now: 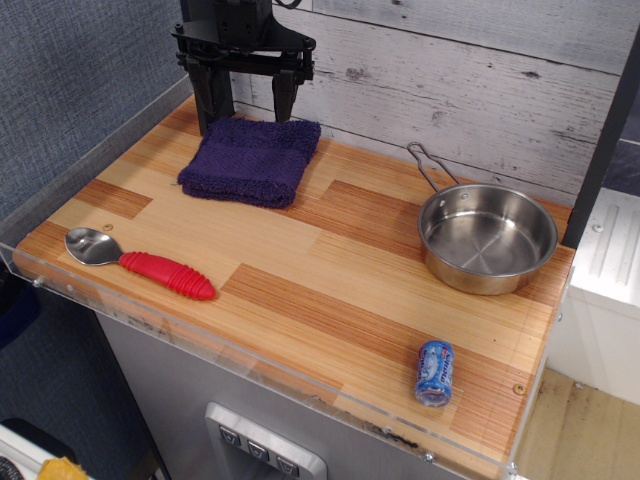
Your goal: Place the red spatula near the silver pot.
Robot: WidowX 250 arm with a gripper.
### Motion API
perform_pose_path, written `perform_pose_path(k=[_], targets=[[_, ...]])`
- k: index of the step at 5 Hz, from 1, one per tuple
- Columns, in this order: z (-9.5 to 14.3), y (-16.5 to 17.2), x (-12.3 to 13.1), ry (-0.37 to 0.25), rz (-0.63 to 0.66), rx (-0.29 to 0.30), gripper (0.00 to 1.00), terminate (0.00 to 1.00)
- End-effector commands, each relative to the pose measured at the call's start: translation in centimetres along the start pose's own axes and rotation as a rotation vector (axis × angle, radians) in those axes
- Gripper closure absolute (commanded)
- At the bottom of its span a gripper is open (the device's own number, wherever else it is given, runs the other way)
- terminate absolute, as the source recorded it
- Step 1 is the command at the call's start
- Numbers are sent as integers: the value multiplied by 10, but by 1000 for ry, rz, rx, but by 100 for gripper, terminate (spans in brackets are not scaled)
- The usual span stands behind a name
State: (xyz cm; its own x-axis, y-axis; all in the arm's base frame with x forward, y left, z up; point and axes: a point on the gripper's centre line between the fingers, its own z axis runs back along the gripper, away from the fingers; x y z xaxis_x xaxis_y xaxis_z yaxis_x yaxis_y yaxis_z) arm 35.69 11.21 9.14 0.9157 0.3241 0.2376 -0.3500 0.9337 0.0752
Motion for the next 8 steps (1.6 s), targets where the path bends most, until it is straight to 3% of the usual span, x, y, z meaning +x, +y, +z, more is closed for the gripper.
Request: perform_pose_path(k=[1, 2, 4, 5, 8], targets=[[0, 0, 0, 0, 0, 0, 0, 0], [-4, 14, -5, 9, 213, 25, 0, 0], [-13, 24, -31, 90, 734, -17, 0, 0], [-17, 26, -49, 121, 901, 8, 0, 0], [-30, 33, -101, 155, 855, 158, 0, 0]])
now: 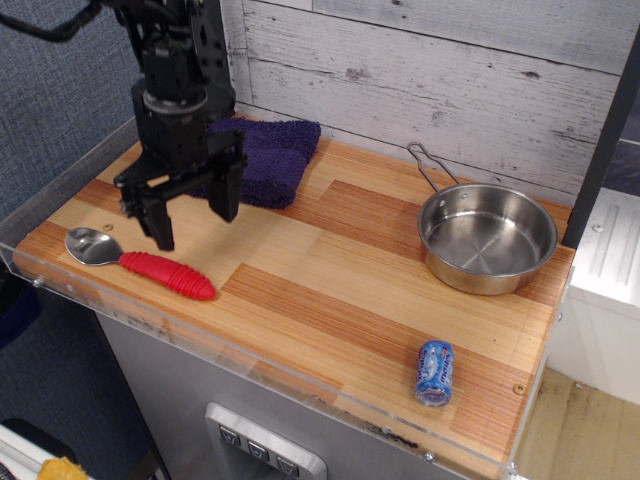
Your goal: Place the red spatula near the silver pot.
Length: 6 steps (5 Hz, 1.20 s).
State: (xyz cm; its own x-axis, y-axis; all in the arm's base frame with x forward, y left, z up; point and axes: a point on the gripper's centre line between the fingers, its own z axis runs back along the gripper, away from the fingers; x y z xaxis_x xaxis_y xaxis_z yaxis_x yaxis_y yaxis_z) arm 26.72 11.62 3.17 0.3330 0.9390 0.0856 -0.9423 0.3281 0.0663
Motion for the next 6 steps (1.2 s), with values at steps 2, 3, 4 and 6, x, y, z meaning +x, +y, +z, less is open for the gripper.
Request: perform_pose_path(k=[2, 3, 4, 6], targets=[[-3, 22, -3, -76, -18, 53, 0, 0], [-15, 23, 4, -84, -40, 62, 0, 0], [-23, 25, 10, -98, -72, 86, 0, 0], [-23, 35, 13, -146, -67, 108, 100, 0]])
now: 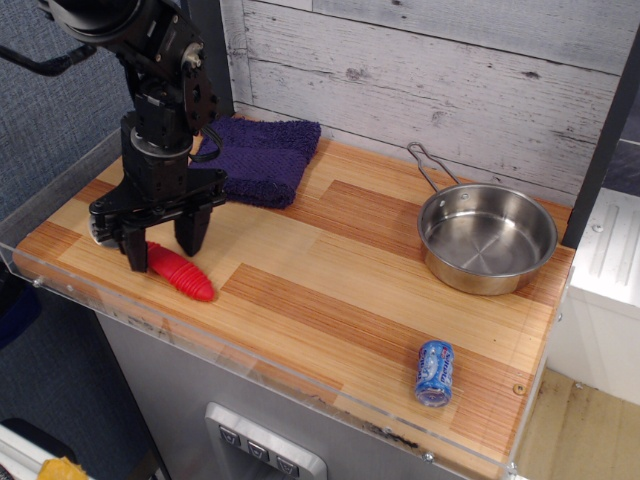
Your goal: Place the red spatula near the silver pot.
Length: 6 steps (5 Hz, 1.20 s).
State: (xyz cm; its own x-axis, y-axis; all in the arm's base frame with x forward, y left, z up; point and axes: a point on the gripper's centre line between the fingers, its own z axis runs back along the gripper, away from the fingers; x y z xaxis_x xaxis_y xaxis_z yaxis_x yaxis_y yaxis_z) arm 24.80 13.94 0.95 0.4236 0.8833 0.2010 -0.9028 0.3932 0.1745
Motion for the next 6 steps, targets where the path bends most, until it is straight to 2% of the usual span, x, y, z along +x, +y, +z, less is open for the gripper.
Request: perform_pose_path(k=[1, 3, 6], targets=[[6, 12, -2, -34, 21, 0, 100, 0], [20, 12, -2, -54, 17, -32, 100, 0], [72, -1, 20, -123, 30, -164, 100, 0]])
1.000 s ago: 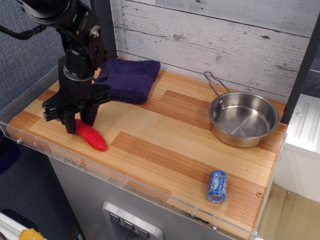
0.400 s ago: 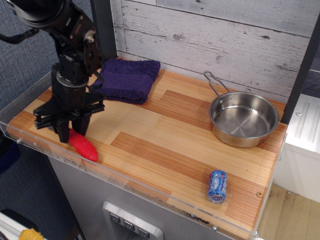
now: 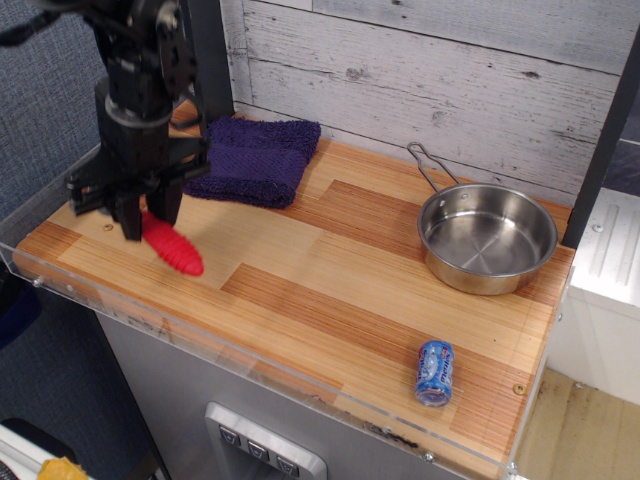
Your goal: Place the red spatula near the silver pot.
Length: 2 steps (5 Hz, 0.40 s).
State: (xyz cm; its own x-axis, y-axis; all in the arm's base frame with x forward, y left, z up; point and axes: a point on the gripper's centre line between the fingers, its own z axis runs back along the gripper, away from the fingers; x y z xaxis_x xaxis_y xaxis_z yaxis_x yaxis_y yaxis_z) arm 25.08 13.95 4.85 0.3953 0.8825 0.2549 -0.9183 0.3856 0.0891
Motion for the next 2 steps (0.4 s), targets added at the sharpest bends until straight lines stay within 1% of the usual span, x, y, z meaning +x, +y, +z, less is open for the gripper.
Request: perform_pose_path(k=[1, 2], targets=[[47, -16, 9, -105, -121, -138, 100, 0], [58, -21, -1, -139, -203, -182, 100, 0]])
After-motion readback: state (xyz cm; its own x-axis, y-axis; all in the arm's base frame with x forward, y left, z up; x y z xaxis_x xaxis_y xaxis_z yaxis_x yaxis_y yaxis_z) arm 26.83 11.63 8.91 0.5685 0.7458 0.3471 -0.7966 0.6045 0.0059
